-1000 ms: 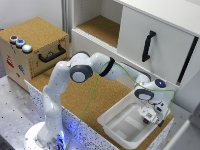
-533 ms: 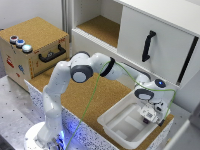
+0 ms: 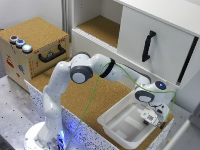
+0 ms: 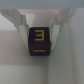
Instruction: Go towards the purple block and lift it
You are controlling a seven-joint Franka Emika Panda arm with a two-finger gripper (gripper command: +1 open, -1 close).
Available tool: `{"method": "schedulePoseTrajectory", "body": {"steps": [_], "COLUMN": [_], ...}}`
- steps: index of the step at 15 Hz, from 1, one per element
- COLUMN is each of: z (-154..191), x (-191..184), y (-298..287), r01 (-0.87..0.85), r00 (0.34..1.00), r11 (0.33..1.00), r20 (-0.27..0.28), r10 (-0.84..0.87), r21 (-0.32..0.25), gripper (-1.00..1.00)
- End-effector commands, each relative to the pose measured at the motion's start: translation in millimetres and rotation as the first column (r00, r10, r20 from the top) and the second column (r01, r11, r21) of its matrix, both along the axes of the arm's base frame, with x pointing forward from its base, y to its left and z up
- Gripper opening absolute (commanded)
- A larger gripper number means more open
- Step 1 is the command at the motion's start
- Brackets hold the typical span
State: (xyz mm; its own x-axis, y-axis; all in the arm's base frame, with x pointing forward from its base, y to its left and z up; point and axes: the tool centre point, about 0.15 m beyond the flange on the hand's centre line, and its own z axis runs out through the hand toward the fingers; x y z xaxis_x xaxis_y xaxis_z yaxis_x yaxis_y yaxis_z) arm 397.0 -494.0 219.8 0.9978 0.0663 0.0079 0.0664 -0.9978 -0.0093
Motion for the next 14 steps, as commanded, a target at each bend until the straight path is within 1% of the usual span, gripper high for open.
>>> {"method": "schedulePoseTrajectory", "body": {"steps": [1, 3, 5, 6, 10, 12, 14], "z": [47.0, 63.9, 71.6, 75.7, 93.6, 99.6, 111.1], "x": [7.3, 7.0, 3.1, -0.4, -26.0, -38.2, -47.2], "y": [40.5, 63.5, 84.7, 97.1, 158.9, 184.9, 217.5], "r01": [0.024, 0.043, 0.090, 0.124, 0.188, 0.212, 0.212], "r00": [0.998, 0.995, 0.991, 0.987, 0.971, 0.965, 0.963], "r11": [1.000, 0.999, 0.996, 0.992, 0.982, 0.977, 0.977], "r20": [0.056, 0.085, 0.100, 0.104, 0.147, 0.152, 0.169], "r10": [-0.025, -0.045, -0.091, -0.125, -0.188, -0.212, -0.210], "r21": [0.015, 0.028, 0.010, 0.012, 0.008, 0.017, 0.006], "gripper": [-1.00, -1.00, -1.00, -1.00, -1.00, -1.00, -1.00]}}
